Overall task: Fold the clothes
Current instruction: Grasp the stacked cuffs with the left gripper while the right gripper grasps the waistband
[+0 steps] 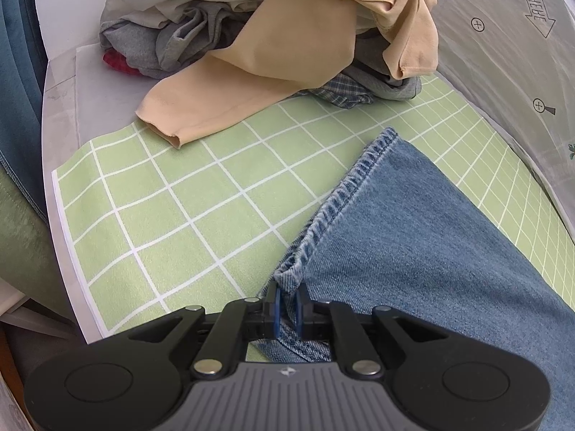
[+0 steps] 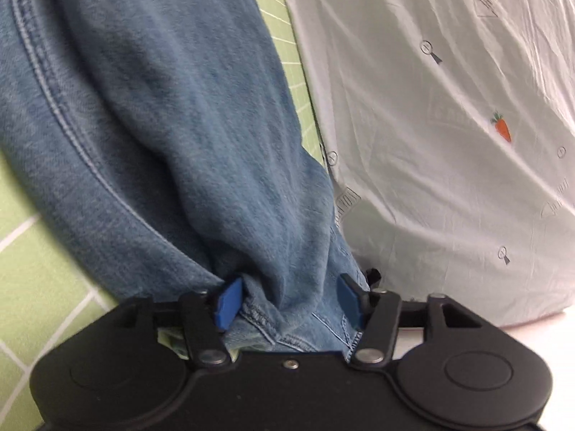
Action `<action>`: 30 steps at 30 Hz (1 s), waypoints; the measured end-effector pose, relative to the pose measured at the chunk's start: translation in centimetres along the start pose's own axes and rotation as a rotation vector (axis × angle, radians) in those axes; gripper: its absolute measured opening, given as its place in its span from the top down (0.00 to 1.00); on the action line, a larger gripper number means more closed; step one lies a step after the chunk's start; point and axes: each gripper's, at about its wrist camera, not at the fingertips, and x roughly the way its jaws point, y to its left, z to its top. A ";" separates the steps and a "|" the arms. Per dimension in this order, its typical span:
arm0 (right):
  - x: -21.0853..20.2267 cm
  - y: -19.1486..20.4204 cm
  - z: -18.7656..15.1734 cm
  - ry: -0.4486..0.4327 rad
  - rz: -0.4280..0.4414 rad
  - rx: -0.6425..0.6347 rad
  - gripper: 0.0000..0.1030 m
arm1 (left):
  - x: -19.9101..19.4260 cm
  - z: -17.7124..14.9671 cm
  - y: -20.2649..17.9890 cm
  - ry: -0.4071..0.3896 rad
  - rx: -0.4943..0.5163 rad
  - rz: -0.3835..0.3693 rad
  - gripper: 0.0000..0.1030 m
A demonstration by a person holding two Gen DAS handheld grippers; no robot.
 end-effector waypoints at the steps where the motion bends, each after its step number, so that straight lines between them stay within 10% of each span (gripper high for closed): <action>1: -0.1 0.0 0.0 -0.002 0.021 0.005 0.67 | 0.0 0.0 0.0 0.000 0.000 0.000 0.89; 4: 0.1 -1.1 -0.1 0.027 0.098 0.092 0.83 | 0.0 0.0 0.0 0.001 -0.001 -0.001 0.89; 18: 0.7 -1.7 0.1 0.062 0.175 0.152 0.89 | -0.5 0.2 0.4 -0.015 -0.025 -0.021 0.89; 30: -1.1 -3.7 -3.6 0.087 0.036 0.284 0.95 | -2.8 0.8 0.7 -0.063 -0.058 -0.069 0.92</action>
